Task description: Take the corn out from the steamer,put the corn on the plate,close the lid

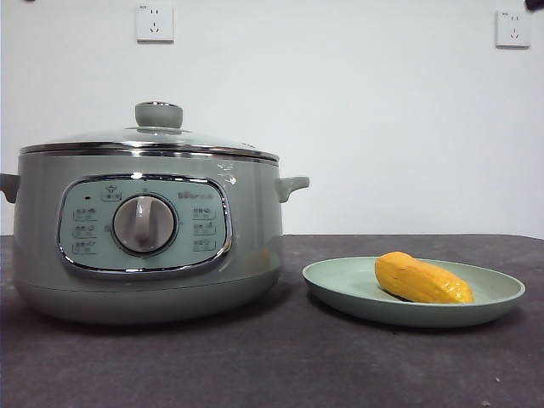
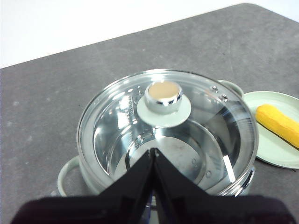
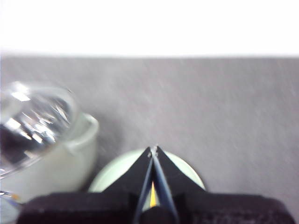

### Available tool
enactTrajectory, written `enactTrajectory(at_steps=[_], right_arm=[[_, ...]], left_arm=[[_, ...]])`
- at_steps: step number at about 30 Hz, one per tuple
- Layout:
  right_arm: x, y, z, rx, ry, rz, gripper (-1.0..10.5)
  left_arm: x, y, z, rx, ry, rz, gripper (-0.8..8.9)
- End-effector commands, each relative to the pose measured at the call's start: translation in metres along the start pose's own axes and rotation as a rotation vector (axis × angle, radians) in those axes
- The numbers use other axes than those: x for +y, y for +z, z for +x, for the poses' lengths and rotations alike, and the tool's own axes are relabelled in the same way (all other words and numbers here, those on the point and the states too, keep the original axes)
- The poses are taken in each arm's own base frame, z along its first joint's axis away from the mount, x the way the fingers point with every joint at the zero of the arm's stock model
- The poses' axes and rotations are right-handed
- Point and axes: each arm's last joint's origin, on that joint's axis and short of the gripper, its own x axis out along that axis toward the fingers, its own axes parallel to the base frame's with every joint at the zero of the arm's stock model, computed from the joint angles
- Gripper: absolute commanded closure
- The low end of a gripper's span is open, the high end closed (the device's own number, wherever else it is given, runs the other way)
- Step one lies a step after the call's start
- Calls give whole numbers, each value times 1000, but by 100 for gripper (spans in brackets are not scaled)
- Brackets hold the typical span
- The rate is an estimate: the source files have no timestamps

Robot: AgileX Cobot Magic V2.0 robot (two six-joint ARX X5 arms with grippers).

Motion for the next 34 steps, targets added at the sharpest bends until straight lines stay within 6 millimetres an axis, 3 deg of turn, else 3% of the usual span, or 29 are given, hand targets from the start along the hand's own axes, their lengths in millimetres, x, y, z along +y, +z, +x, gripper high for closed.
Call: enactTrajectory(at_steps=[1,10,22,30,34], right_arm=[[-1,-13,-6,-16,6,39,958],[-2,-18,-8,31,3,30,943],[-2,-23,-8,77,-8,26,943],[-2,-23,-8,81,-8,26,943],[-2,-23,-8,81,-8,26,943]], left_arm=[[0,-15,1,-34,-5,-1,822],[0,-28,3,93,-25,8,817],[-1,-29,2,98,-35,9,817],[24,-28,-50,-152,44,-46,817],[34,-34,-68,-288,177,-77,817]])
